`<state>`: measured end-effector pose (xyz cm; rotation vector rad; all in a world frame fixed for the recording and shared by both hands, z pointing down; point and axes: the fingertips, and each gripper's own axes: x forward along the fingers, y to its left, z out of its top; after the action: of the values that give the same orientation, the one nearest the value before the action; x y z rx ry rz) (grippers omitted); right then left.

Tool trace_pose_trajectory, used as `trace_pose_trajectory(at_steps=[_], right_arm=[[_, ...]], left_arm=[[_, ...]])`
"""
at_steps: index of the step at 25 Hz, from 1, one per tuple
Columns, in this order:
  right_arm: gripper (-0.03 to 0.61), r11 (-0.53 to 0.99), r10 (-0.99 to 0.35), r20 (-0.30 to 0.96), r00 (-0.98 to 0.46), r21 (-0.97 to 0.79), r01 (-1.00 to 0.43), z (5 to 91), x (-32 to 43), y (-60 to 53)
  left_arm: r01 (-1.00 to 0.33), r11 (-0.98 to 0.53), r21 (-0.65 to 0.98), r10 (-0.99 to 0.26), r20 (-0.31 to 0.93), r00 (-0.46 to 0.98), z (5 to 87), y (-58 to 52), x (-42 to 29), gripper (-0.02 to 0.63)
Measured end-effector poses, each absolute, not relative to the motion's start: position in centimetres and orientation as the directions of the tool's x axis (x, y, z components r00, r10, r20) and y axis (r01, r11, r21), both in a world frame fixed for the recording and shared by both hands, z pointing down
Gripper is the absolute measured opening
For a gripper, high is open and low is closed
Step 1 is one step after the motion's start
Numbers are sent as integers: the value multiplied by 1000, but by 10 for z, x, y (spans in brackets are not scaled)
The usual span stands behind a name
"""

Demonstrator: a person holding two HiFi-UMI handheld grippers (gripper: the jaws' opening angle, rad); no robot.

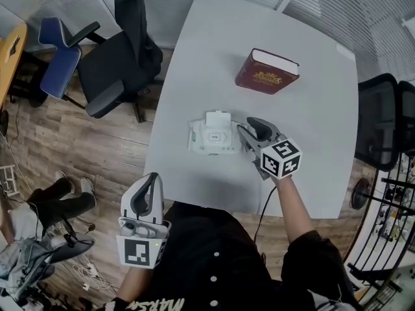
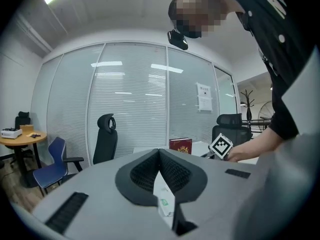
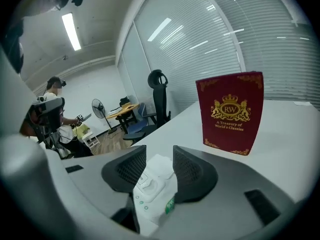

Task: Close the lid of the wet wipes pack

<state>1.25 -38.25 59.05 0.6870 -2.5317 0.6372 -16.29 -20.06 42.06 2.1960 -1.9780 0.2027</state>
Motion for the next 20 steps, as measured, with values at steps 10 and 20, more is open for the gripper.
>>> trace_pose_trajectory(at_steps=[10,20], right_arm=[[172,779,-200,612,-765,-374,-503,639,-9,-399],[166,726,-39,670,-741,-490,-482,678,-23,-407]], left_arm=[[-992,-94,82,-952,283,114,444,-208,-160,15],[-994,-81,71,-956,277,98,450,-222,-172,15]])
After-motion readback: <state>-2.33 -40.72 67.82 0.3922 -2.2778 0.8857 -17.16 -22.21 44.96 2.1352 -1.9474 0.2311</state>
